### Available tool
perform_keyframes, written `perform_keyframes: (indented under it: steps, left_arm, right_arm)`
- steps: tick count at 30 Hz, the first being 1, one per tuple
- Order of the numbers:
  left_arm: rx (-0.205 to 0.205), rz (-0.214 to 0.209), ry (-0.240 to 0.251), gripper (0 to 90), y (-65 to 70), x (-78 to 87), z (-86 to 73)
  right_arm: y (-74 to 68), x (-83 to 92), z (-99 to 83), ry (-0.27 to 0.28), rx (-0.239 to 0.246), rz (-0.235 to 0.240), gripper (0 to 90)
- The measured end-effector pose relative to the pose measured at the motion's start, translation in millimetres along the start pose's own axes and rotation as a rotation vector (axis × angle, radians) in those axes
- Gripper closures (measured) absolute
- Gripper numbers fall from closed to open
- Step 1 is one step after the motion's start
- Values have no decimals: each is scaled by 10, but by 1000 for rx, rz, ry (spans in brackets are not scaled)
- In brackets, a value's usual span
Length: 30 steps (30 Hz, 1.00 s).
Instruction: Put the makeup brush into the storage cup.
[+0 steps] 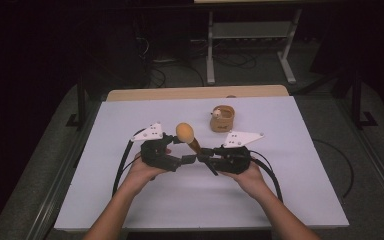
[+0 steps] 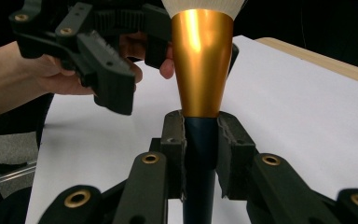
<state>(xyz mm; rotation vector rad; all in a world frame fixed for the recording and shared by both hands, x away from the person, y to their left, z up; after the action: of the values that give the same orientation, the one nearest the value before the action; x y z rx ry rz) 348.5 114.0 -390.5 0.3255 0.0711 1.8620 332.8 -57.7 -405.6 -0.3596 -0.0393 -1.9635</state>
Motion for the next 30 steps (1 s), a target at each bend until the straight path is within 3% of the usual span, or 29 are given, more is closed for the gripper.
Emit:
perform_keyframes:
  steps: [6,11,19,30]
  left_arm:
    - [-3,-10,1,234,28,-27,-16]
    - [10,-25,27,316,37,-37,-1]
    - [25,-50,57,371,62,-29,30]
    - [63,-49,73,469,60,-19,47]
  right_arm:
    - [-41,-45,11,10,7,12,737]
    - [-73,-79,11,12,10,32,737]
    - [-95,-105,6,11,25,29,737]
    - [-107,-113,9,16,32,28,737]
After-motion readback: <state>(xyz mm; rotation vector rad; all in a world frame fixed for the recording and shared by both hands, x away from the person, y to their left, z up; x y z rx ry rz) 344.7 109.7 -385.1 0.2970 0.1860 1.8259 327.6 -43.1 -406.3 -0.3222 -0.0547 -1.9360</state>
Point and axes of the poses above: each handheld gripper's, and its own axes: x roughly backward along the jaws, z roughly out of its top, y roughly to its right, the point moved 5 cm from there along -x, roughly forward along the jaws, and after that the axes turned 5 degrees about y, right-handed, at the moved point
